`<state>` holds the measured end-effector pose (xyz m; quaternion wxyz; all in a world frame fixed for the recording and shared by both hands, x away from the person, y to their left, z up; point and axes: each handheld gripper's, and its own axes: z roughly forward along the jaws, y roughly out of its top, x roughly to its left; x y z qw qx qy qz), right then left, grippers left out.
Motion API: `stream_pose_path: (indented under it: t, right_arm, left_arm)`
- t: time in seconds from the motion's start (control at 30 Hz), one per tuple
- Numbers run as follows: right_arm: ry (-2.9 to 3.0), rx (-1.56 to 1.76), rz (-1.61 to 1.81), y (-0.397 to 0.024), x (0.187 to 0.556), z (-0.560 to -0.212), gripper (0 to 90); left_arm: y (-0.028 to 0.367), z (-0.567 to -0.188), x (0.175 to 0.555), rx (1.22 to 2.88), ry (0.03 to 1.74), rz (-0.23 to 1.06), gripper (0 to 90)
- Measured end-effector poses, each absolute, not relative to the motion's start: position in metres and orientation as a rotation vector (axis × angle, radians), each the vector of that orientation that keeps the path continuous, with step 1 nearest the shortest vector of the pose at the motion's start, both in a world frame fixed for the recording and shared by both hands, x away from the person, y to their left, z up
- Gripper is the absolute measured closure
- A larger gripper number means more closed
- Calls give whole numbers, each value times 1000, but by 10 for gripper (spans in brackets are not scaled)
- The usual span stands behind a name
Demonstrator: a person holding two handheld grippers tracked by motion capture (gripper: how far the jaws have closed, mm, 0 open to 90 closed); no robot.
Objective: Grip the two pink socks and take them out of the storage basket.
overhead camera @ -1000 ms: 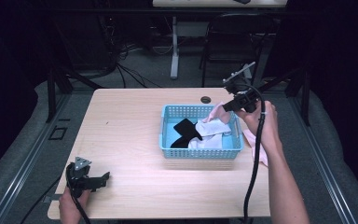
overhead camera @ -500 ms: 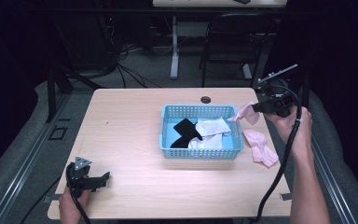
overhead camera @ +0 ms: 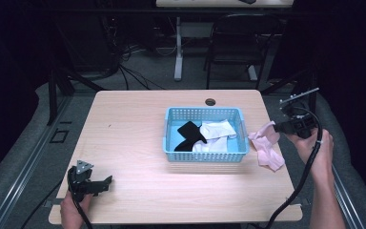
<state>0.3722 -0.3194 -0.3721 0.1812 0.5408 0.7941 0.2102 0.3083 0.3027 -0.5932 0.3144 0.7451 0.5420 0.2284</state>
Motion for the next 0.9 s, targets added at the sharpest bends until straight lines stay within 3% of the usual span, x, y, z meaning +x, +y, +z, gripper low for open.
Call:
stream_pose_path:
  t: [0.3,0.73,0.83,0.9]
  right_arm:
    - [2271,1616,526,-327,363,-413,871]
    - [2413,1747,429,-326,364,-504,854]
    - [2405,1768,445,-326,362,-513,793]
    - [2404,1780,463,-328,359,-513,669]
  left_arm:
    - [303,-593,308,1964,1428,602,5]
    - [303,-593,308,1964,1429,602,5]
    - [303,-593,308,1964,1429,602,4]
    - [303,-593,308,1964,1429,602,5]
